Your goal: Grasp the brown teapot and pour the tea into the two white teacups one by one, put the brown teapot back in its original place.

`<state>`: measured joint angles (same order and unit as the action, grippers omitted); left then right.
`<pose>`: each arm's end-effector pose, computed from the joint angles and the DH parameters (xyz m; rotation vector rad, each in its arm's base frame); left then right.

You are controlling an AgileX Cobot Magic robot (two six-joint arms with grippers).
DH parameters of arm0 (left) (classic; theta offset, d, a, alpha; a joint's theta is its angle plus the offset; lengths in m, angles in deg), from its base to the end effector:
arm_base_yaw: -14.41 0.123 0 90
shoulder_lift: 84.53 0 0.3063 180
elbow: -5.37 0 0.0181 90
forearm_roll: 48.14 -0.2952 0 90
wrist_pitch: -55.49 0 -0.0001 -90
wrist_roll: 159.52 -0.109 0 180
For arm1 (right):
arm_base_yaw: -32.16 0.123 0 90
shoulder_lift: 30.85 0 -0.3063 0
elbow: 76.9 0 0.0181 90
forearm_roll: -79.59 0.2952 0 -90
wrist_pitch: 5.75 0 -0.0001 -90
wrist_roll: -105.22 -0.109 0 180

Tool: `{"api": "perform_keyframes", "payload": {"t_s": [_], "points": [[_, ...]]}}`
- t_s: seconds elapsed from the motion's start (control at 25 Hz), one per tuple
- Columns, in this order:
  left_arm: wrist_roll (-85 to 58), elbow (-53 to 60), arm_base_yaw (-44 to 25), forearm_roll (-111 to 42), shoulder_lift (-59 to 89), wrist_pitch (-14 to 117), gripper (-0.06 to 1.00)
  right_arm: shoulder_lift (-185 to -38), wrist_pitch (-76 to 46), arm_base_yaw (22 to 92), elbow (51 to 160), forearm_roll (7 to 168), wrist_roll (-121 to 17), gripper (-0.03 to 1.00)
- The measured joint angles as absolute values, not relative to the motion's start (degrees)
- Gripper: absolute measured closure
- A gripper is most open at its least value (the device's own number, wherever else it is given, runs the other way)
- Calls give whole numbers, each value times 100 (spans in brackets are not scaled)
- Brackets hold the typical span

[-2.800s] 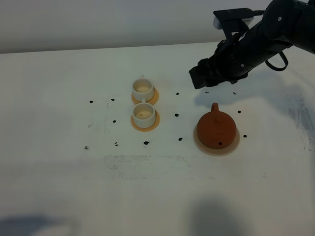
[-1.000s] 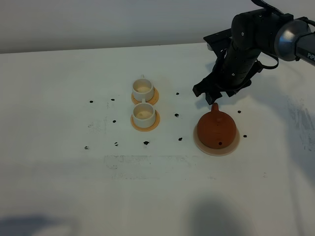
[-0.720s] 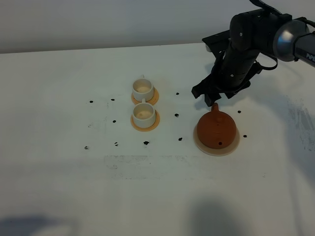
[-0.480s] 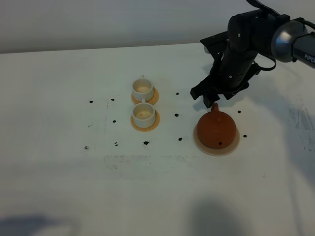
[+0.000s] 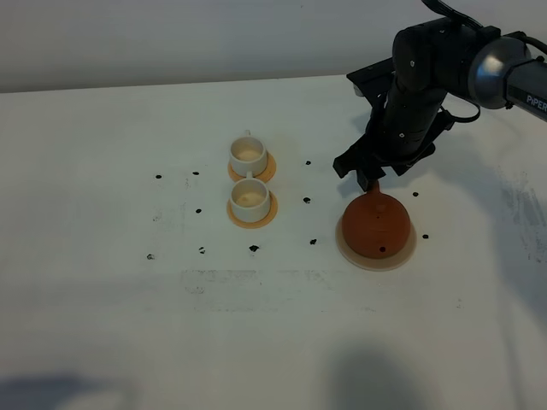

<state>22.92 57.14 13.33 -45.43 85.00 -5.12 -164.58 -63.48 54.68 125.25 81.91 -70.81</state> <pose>0.0430 -0.0053 0.2731 -0.0263 2.1444 -0.0936 0.4725 0.1999 0.1455 -0.6520 2.8891 0.0977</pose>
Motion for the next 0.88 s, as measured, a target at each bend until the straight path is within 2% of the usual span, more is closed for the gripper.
{"api": "perform_keyframes", "payload": {"t_s": [0.88], "points": [[2292,5714,1333,-4543,8500,-512,74,-16458,-6376,5468,12525,7562,-7248,45]]}}
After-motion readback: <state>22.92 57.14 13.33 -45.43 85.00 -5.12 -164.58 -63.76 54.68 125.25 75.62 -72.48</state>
